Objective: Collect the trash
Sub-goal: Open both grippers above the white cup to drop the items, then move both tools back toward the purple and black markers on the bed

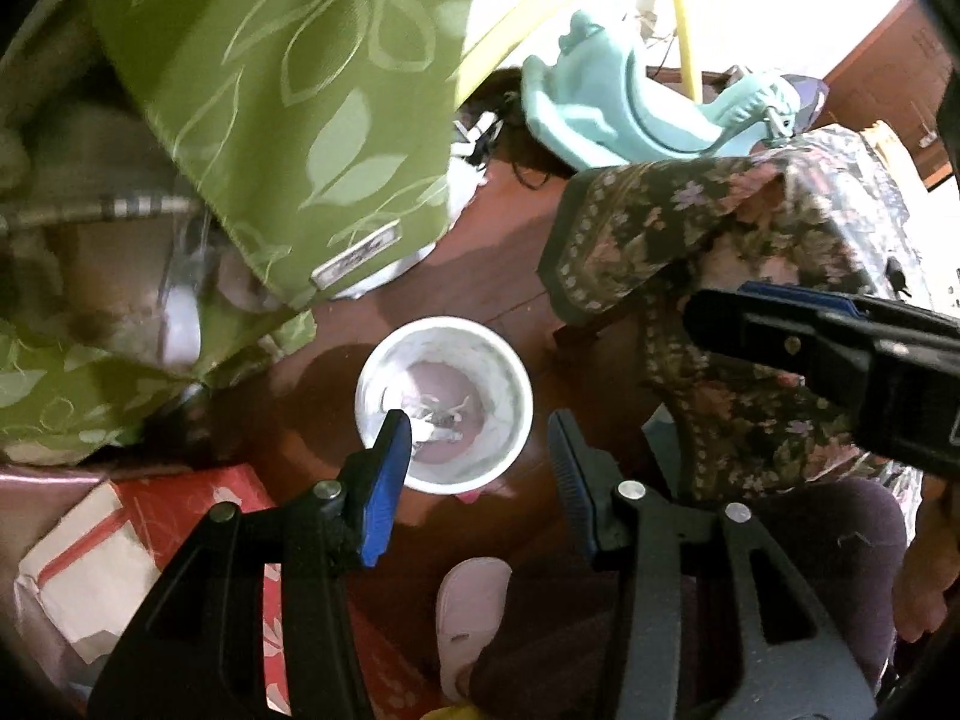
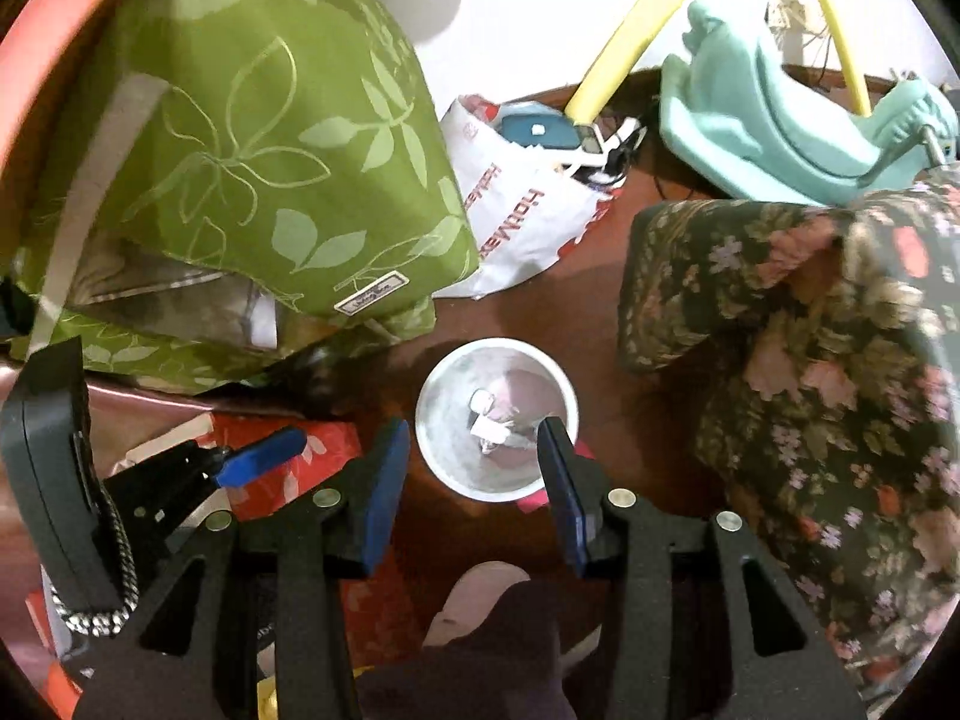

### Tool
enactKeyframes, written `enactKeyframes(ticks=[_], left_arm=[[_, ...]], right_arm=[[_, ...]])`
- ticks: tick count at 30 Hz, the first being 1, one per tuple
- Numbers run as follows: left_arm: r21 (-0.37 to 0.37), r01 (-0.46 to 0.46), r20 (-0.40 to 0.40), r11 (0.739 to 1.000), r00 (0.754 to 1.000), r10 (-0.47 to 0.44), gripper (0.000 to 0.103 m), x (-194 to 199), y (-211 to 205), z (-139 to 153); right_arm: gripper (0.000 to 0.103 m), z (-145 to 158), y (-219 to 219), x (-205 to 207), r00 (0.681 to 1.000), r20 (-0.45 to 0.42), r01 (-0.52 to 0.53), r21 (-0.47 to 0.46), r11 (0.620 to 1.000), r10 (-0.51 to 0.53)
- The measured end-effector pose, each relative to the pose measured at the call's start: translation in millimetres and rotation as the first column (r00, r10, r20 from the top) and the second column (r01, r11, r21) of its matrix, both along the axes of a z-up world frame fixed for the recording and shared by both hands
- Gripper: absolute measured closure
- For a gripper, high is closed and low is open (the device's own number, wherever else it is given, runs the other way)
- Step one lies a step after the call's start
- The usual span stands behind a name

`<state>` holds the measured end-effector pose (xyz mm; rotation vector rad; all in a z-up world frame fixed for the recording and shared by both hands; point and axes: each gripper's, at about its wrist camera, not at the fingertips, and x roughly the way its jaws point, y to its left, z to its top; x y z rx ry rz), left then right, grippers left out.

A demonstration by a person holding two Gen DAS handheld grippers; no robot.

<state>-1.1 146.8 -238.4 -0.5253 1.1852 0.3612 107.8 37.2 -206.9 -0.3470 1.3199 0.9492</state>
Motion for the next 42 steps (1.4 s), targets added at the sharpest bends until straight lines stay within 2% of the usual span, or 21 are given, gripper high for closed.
enactKeyframes(ticks=[7,14,18,23,29,33,42], left_arm=[[0.041,0.063,0.048,0.997,0.997,-0.065,0.056,16.9,-30.5,32.0],[0.123,0.14,0.103,0.982,0.983,-0.153,0.056,44.6,-75.0,70.5],[0.146,0.19,0.142,0.971,0.967,-0.21,0.056,65.0,-104.3,93.2],[0.171,0.269,0.187,0.948,0.935,-0.3,0.056,97.3,-150.1,117.3],[0.186,0.363,0.196,0.913,0.897,-0.397,0.056,139.6,-201.3,126.6],[0.157,0.413,0.211,0.897,0.873,-0.439,0.056,171.0,-230.3,126.9],[0.126,0.487,0.236,0.864,0.832,-0.503,0.056,241.1,-272.8,122.6]], right_arm=[[0.062,35.6,-41.7,10.0,0.995,0.071,0.062,0.055,0.997,-0.066],[0.062,67.9,-93.7,29.5,0.978,0.132,0.147,0.109,0.983,-0.161],[0.062,85.2,-130.9,43.8,0.957,0.173,0.21,0.136,0.968,-0.232],[0.062,103.4,-185.8,65.0,0.92,0.225,0.29,0.161,0.943,-0.321],[0.062,116.2,-244.0,87.8,0.873,0.27,0.374,0.166,0.913,-0.406],[0.062,118.1,-281.7,103.9,0.842,0.283,0.431,0.16,0.888,-0.46],[0.062,96.6,-349.5,148.2,0.788,0.224,0.555,0.145,0.819,-0.574]])
